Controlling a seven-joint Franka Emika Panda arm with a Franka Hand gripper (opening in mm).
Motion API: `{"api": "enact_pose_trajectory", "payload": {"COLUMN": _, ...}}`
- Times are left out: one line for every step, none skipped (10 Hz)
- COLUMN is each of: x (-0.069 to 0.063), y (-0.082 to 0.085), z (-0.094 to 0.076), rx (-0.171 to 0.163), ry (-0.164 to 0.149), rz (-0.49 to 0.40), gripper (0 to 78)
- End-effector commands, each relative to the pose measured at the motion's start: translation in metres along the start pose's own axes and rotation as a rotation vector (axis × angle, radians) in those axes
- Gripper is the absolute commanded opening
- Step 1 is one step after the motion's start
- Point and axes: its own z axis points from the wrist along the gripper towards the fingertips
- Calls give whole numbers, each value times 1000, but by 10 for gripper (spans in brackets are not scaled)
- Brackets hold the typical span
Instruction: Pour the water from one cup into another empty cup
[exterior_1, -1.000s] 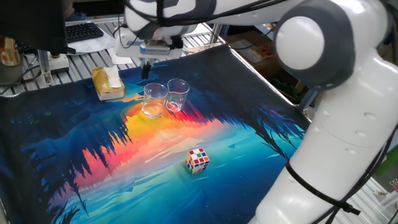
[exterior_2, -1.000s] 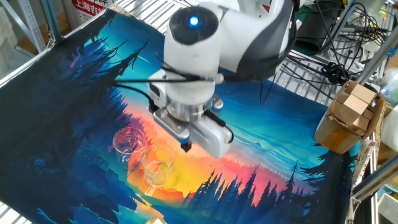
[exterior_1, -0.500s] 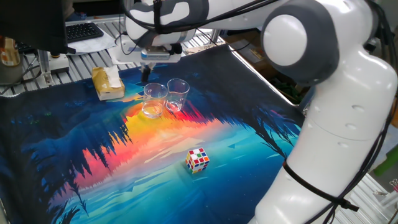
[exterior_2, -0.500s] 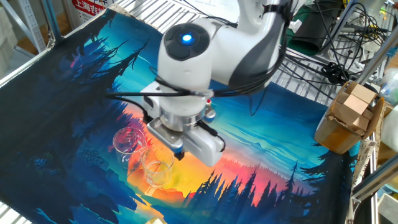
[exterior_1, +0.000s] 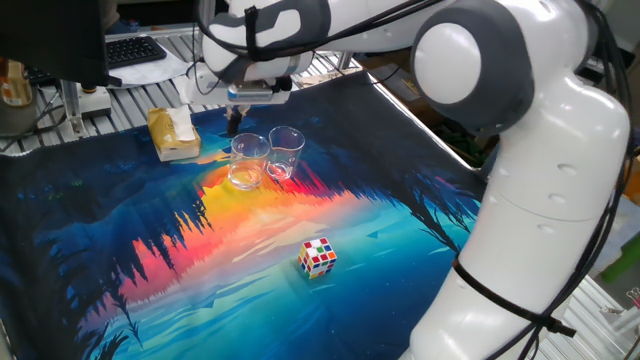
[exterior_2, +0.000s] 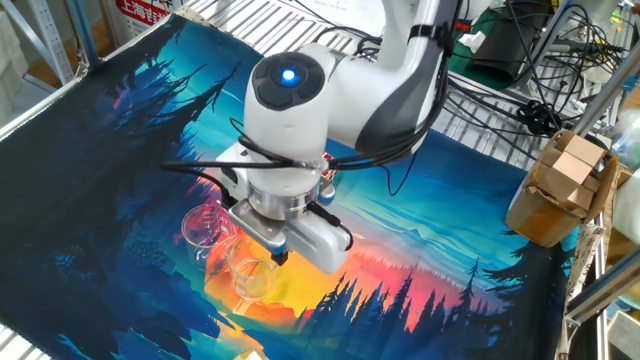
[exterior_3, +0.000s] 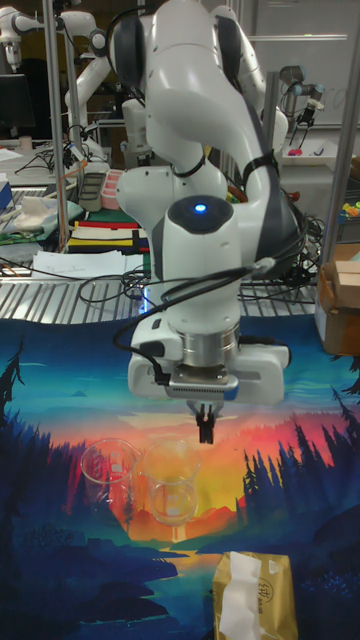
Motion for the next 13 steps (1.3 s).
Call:
{"api": "enact_pose_trajectory", "payload": {"x": -4, "y": -2, "z": 10, "rx": -1, "ry": -23, "rz": -16, "gripper": 0}}
{"api": "enact_pose_trajectory", "payload": {"x": -4, "y": -3, "z": 11, "rx": 3, "ry": -23, "rz": -18, "gripper": 0}}
{"api": "enact_pose_trajectory", "payload": {"x": -4, "y": -3, "z": 12, "rx": 7, "ry": -24, "rz": -24, "gripper": 0}}
{"api": "enact_pose_trajectory", "payload": {"x": -5, "y": -4, "z": 14, "rx": 7, "ry": -23, "rz": -29, "gripper": 0}}
{"api": "enact_pose_trajectory", "payload": {"x": -5, "y": -4, "z": 17, "rx": 7, "ry": -24, "rz": -32, "gripper": 0}}
{"api": "enact_pose_trajectory", "payload": {"x": -5, "y": -5, "z": 18, "rx": 7, "ry": -24, "rz": -34, "gripper": 0}}
{"api": "enact_pose_trajectory", "payload": {"x": -6, "y": -6, "z": 21, "rx": 7, "ry": -26, "rz": -38, "gripper": 0}}
{"api": "enact_pose_trajectory", "payload": {"x": -6, "y": -6, "z": 21, "rx": 7, "ry": -26, "rz": -38, "gripper": 0}}
{"api": "enact_pose_trajectory", "payload": {"x": -8, "y": -9, "z": 24, "rx": 8, "ry": -27, "rz": -47, "gripper": 0}}
{"api": "enact_pose_trajectory", "payload": {"x": -8, "y": -10, "z": 25, "rx": 8, "ry": -27, "rz": -50, "gripper": 0}}
{"api": "enact_pose_trajectory", "payload": {"x": -8, "y": -10, "z": 25, "rx": 8, "ry": -27, "rz": -50, "gripper": 0}}
{"api": "enact_pose_trajectory", "payload": {"x": -8, "y": -10, "z": 26, "rx": 8, "ry": -26, "rz": -51, "gripper": 0}}
{"api": "enact_pose_trajectory", "payload": {"x": -8, "y": -10, "z": 26, "rx": 8, "ry": -26, "rz": -51, "gripper": 0}}
